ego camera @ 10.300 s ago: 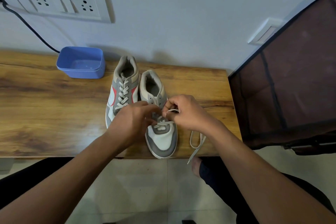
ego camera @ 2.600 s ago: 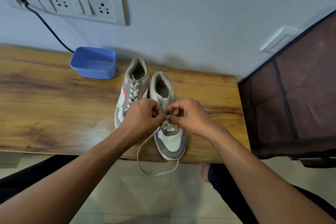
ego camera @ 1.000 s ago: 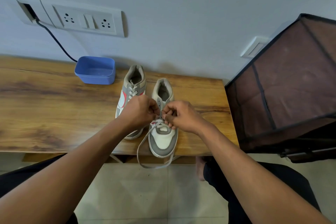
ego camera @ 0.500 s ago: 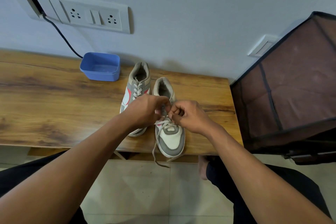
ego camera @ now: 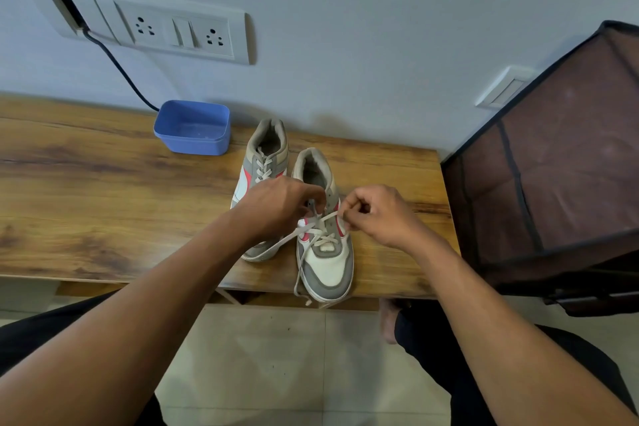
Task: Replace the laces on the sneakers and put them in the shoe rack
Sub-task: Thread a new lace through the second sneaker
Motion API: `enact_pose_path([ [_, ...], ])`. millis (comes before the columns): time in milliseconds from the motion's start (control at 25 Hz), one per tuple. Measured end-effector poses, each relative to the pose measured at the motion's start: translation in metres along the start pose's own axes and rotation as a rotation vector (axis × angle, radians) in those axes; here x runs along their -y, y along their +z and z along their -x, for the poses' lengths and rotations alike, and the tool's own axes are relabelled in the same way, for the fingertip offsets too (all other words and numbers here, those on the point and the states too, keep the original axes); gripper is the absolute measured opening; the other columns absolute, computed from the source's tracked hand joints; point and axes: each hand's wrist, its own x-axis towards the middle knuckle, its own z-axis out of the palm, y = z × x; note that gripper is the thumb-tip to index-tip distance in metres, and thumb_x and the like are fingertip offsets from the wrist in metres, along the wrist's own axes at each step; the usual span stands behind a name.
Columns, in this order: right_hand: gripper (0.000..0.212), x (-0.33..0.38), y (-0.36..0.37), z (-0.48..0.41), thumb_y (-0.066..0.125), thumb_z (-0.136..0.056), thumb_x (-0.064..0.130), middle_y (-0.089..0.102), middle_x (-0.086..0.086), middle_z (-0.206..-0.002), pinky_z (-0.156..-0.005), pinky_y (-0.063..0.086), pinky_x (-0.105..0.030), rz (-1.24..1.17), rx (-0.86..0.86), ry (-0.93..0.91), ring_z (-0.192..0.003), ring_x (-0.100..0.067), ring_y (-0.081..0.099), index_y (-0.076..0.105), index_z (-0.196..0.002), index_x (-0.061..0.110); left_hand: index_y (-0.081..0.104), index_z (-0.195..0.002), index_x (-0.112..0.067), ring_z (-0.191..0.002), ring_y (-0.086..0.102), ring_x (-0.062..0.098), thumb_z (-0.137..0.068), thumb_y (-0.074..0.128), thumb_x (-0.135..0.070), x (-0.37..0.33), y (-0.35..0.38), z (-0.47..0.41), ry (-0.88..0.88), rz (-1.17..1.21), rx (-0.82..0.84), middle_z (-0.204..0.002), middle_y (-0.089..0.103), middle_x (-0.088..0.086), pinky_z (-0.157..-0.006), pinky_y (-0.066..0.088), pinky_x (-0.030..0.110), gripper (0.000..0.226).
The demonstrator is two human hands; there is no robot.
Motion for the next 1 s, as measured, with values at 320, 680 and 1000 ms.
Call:
enact_pose_path([
  [320,0.009,0.006,0.011,0.000,0.082,-0.089,0.010,0.077,0.003,-0.078,-0.068,0.063,-0.028,-0.069,0.096,0.001,-0.070,-0.009,0.074,0.077,-0.090,0.017,0.068,-0.108,-0.035,-0.080,0.058,0.010,-0.095,0.069,-0.021,0.001,0.001,-0.003,-0.002,0.046,0.017,-0.091,0.067,-0.012,-0.062,0.040,0.026,0.020],
  [680,0.017,0.012,0.016,0.001,0.089,-0.083,0.016,0.076,-0.005,-0.081,-0.062,0.063,-0.030,-0.076,0.064,0.040,-0.067,-0.016,0.075,0.073,-0.091,0.013,0.068,-0.106,-0.037,-0.084,0.064,0.013,-0.094,0.065,-0.015,0.000,-0.002,-0.003,-0.043,0.095,0.043,-0.092,0.072,-0.009,-0.072,0.056,0.037,0.025],
  [1000,0.012,0.011,-0.022,0.020,0.086,-0.086,0.014,0.075,0.005,-0.077,-0.065,0.059,-0.024,0.116,0.056,0.093,-0.067,-0.002,0.069,0.076,-0.085,0.020,0.068,-0.112,-0.041,-0.084,0.061,0.011,-0.095,0.065,-0.020,0.004,-0.010,0.003,-0.061,0.105,0.083,-0.089,0.065,-0.013,-0.074,0.054,0.035,0.027],
])
